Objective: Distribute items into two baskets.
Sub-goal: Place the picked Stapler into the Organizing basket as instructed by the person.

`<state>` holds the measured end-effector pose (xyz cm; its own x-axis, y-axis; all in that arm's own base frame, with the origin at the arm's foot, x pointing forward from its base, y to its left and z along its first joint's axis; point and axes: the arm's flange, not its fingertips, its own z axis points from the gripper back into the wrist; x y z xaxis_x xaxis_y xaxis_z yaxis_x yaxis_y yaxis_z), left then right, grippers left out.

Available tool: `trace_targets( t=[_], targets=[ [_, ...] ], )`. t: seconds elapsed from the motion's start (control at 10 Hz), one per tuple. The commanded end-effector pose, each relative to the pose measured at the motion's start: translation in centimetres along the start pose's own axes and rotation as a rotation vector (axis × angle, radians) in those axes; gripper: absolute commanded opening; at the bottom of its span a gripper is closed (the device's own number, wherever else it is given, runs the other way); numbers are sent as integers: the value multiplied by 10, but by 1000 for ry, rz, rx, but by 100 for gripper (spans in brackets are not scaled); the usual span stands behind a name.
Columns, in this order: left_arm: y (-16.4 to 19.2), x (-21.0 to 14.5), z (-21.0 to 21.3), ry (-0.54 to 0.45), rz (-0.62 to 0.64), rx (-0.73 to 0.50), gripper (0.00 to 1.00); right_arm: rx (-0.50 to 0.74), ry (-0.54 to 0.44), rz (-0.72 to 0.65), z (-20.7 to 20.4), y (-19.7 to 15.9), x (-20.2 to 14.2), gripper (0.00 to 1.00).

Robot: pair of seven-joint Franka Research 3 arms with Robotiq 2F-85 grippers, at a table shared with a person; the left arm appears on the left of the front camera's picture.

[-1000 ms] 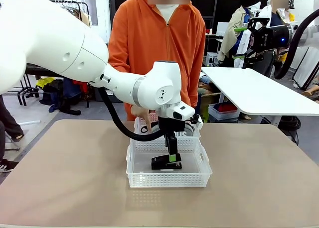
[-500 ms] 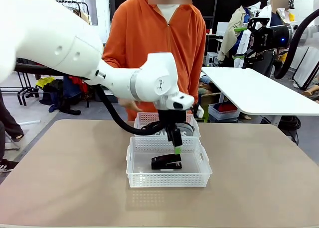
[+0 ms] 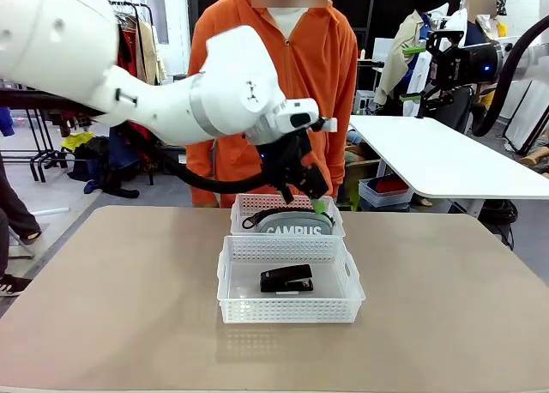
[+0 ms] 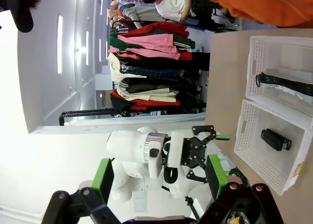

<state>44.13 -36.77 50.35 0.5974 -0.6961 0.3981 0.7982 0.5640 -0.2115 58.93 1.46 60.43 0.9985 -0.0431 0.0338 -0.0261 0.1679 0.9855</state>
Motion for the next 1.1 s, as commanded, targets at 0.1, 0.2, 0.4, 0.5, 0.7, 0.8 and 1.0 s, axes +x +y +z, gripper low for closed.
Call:
trace_targets(
  t=[0.1,0.2,0.4,0.5,0.7,0.8,1.0],
  targets=[
    [7,-32,26,-44,60,-15,100,12,-3,0,0,3,0,100],
    [8,-34,31,-2,-7,-30,100,12,-3,0,0,3,0,100],
    [7,-15,22,-33,61,-4,100,12,-3,0,0,3,0,100],
    [7,-15,22,-33,61,-4,100,12,-3,0,0,3,0,100],
    [7,-15,22,-33,61,-4,100,12,-3,0,0,3,0,100],
    [5,-17,20,-26,49,-12,100,12,-3,0,0,3,0,100],
    [26,-25,62,-154,312,-145,100,12,-3,0,0,3,0,100]
  ],
)
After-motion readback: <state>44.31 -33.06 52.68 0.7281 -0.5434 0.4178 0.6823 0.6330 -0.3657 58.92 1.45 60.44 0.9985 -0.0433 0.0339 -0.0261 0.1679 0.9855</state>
